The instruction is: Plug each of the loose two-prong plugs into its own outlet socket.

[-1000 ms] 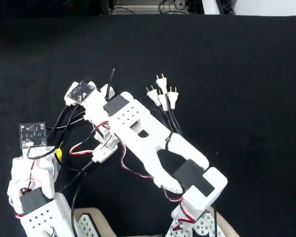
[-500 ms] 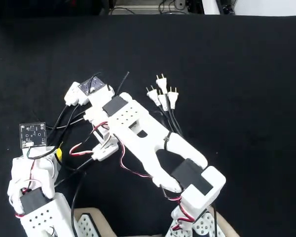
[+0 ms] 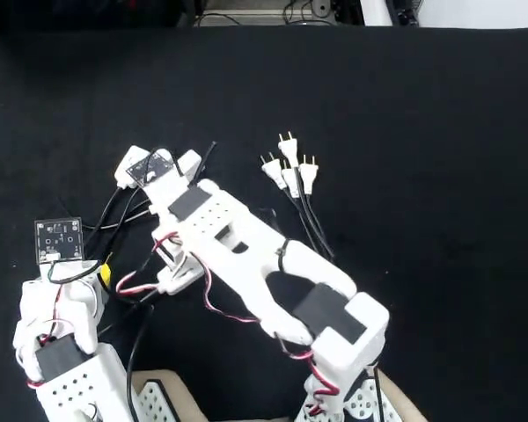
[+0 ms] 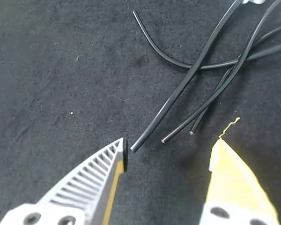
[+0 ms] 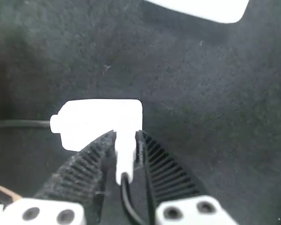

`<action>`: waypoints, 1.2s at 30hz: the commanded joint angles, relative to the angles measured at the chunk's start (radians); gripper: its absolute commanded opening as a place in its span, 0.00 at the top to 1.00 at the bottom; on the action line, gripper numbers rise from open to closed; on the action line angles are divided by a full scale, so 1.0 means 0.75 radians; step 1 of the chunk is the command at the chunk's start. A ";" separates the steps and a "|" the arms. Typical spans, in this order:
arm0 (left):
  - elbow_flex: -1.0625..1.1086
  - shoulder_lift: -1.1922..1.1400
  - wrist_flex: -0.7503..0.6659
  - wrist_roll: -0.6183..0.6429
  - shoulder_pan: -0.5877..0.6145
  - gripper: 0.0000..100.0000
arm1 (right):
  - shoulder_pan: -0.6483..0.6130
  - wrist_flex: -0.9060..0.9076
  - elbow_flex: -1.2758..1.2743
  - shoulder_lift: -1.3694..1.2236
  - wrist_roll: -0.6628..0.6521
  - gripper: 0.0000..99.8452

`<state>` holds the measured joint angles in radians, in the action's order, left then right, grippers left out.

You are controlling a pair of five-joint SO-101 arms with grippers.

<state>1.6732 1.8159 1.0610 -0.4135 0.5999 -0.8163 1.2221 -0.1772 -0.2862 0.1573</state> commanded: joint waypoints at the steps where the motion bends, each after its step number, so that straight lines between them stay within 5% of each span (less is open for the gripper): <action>1: -0.001 0.010 -0.027 -0.010 0.009 0.71 | 0.063 0.108 0.034 -0.030 -0.076 0.99; 18: 0.001 0.010 -0.027 -0.010 0.009 0.71 | 0.996 0.252 -0.287 0.267 -0.589 0.99; 27: 0.001 0.010 -0.027 -0.010 0.007 0.71 | 1.714 0.129 -0.457 0.492 -1.023 0.99; 36: 0.001 0.010 -0.027 -0.010 0.005 0.71 | 2.171 -0.272 -0.455 0.494 -1.326 0.99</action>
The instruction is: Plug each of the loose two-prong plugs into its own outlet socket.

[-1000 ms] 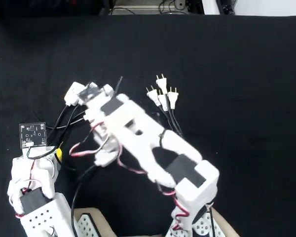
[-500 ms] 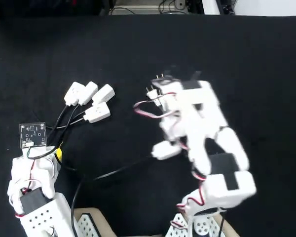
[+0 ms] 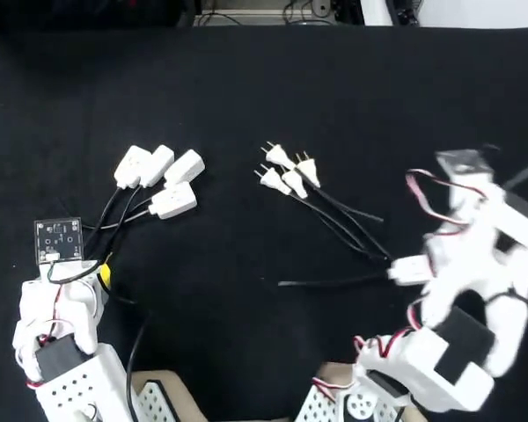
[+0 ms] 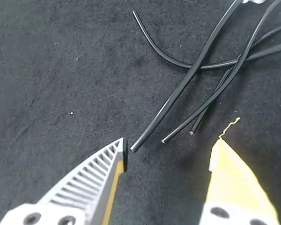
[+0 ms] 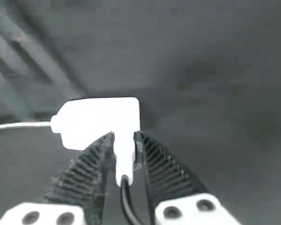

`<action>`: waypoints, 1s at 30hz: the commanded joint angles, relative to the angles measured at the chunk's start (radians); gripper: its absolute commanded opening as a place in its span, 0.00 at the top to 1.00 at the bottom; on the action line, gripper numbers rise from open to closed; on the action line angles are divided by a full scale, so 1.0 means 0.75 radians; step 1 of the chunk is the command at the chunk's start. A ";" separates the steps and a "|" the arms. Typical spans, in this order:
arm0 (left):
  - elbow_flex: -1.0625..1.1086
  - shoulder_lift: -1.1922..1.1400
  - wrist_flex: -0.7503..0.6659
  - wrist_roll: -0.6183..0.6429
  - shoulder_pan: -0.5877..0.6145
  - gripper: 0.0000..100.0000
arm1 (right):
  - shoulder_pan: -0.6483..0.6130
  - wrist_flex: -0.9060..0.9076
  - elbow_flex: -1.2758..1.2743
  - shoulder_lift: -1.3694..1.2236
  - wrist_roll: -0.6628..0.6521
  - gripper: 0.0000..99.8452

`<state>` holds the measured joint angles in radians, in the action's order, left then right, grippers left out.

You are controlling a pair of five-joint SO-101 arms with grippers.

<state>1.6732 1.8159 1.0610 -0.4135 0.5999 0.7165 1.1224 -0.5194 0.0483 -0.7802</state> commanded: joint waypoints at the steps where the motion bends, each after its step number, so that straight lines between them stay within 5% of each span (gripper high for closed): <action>1: 0.001 0.010 -0.027 -0.010 0.003 0.71 | 0.153 -0.182 0.003 0.032 -0.094 0.99; 11: 0.001 0.010 -0.020 -0.010 -0.034 0.71 | 0.307 -0.286 0.553 -0.429 -0.100 0.99; 20: 0.001 0.010 -0.025 -0.010 -0.034 0.71 | 0.331 -0.018 1.269 -0.932 -0.098 0.99; 30: 0.009 0.010 -0.029 -0.010 -0.034 0.71 | 0.405 0.329 1.660 -1.192 -0.098 0.98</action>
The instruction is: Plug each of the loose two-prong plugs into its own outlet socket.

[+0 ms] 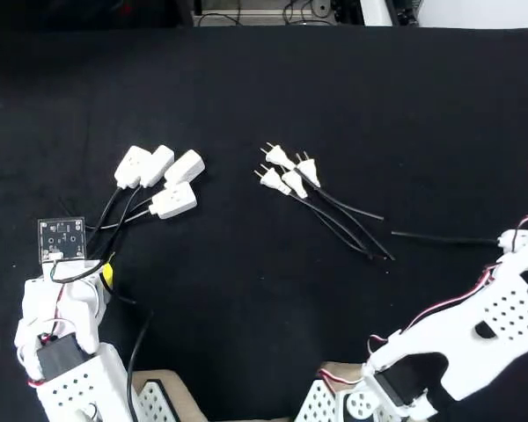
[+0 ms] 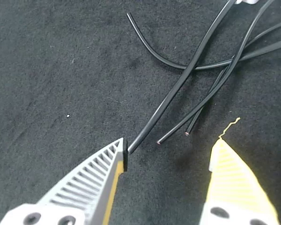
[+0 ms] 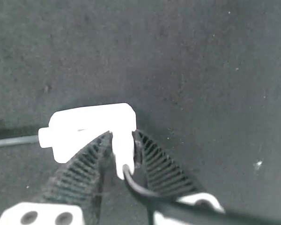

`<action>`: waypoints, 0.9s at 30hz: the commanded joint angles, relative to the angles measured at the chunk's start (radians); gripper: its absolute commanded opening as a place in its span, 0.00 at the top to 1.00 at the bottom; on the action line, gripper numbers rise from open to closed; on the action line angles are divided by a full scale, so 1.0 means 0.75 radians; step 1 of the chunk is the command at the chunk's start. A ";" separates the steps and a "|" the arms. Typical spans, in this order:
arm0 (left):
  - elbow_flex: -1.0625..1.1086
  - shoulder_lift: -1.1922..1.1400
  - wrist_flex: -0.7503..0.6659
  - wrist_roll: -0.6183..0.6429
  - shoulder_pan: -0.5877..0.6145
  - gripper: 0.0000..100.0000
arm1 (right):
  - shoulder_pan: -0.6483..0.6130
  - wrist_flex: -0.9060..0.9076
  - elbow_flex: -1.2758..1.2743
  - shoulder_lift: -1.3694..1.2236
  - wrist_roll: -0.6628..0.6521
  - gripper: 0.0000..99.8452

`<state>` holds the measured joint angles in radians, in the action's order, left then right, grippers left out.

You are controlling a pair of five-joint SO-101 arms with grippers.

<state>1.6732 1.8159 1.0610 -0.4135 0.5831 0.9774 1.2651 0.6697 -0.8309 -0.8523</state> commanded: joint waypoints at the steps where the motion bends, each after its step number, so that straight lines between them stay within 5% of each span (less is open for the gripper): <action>1: 0.009 0.010 -0.029 -0.010 -0.011 0.71 | 0.059 0.184 0.091 -0.024 -0.002 0.98; 13: 0.011 0.010 -0.029 -0.012 -0.011 0.71 | 0.117 -0.016 -0.021 -0.195 0.223 0.99; 23: 0.011 0.010 -0.029 -0.012 -0.011 0.71 | 0.045 0.387 0.195 -0.136 0.231 0.80; 27: 0.011 0.010 -0.029 -0.012 -0.011 0.71 | -0.025 0.601 0.398 -0.093 0.381 0.76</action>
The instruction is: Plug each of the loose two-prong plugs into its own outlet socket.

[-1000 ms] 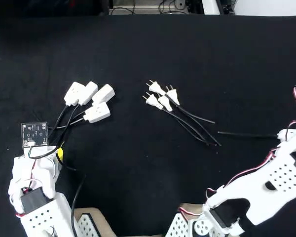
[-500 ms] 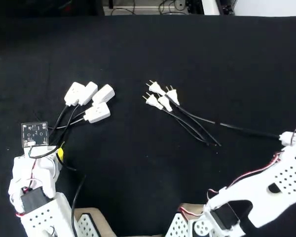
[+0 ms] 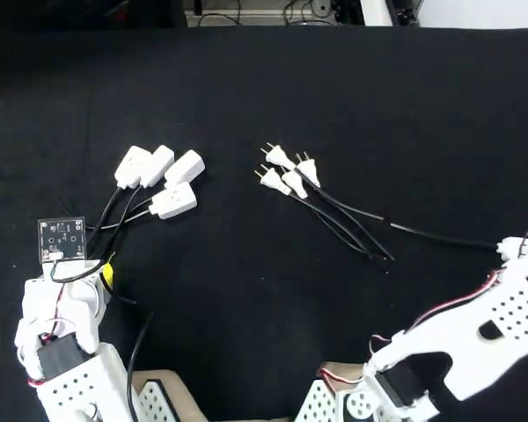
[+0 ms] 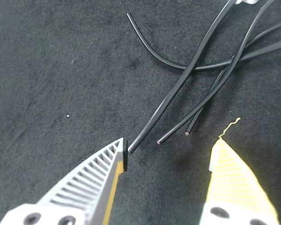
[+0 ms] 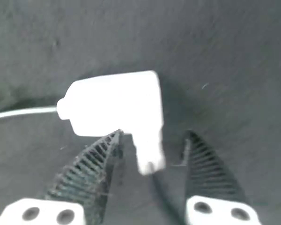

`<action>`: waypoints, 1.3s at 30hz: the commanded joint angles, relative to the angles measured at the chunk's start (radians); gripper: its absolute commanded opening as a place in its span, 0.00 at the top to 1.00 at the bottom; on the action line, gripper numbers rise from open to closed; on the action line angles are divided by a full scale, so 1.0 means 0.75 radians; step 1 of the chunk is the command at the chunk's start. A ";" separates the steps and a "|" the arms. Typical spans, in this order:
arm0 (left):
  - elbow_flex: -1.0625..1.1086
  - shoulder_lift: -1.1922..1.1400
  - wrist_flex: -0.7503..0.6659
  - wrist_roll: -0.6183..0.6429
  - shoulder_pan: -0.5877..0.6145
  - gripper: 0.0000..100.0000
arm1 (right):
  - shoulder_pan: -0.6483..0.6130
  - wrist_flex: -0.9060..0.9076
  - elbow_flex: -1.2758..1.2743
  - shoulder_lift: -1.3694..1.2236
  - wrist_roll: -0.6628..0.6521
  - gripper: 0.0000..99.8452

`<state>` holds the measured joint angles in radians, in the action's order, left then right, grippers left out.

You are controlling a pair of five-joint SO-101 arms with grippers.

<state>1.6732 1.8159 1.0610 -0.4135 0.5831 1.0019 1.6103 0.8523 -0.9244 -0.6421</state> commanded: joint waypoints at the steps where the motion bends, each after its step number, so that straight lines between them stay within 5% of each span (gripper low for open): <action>1: 0.011 0.010 -0.029 -0.012 -0.011 0.71 | -0.076 0.194 0.214 0.044 0.129 0.75; 8: 0.013 0.010 -0.029 -0.012 -0.011 0.71 | -0.129 0.209 0.144 0.247 0.260 0.74; 14: 0.013 0.010 -0.029 -0.012 -0.011 0.71 | -0.295 0.209 -0.504 0.705 0.260 0.74; 19: 0.013 0.010 -0.029 -0.012 -0.011 0.71 | -0.612 0.198 -0.971 1.141 0.323 0.74; 28: 0.013 0.010 -0.029 -0.012 -0.011 0.71 | -1.305 -0.117 -1.134 1.241 1.180 0.74; 32: 0.015 0.010 -0.029 -0.012 -0.011 0.71 | -1.534 -0.293 -1.134 1.108 1.377 0.74; 36: 0.032 0.010 -0.029 -0.014 -0.009 0.71 | -1.731 -0.405 -1.116 0.924 1.334 0.74; 39: 0.034 0.010 -0.029 -0.078 -0.011 0.71 | -1.778 -0.505 -1.055 0.764 1.131 0.74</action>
<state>1.6763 1.8159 1.0610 -0.4212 0.5831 -0.2977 1.3004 -0.0038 -0.2846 0.3184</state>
